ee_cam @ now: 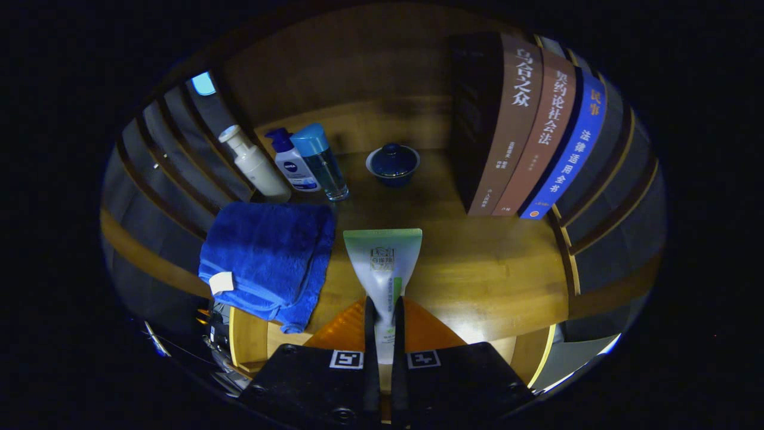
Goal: Pull open the drawer, take out the items inside it, and place them on the countertop above the cabinet.
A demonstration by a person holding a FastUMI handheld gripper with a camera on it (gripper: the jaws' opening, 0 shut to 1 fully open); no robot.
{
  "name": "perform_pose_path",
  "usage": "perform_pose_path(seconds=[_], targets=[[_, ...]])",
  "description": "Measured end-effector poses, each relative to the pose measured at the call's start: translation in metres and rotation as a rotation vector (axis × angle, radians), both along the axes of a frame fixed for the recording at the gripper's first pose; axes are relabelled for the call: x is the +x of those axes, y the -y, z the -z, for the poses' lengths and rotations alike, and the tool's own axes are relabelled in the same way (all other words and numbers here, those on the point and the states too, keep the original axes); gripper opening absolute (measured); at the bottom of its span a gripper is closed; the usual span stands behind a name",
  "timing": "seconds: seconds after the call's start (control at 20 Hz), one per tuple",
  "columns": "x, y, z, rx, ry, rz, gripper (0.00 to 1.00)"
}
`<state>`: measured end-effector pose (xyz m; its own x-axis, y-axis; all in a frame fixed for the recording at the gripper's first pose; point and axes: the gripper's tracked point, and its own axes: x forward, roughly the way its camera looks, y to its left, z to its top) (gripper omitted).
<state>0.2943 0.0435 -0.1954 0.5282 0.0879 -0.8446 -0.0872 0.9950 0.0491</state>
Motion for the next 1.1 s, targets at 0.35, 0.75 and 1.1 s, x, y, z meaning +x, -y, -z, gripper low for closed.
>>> perform_pose_path(seconds=[0.35, 0.75, 1.1], targets=[[0.027, -0.001, 0.022, 0.014, -0.025, 0.016, 0.12], [0.034, 0.001, 0.021, 0.02, 0.016, 0.026, 0.73], [-0.005, -0.004, 0.0, 0.001, 0.176, -0.017, 1.0]])
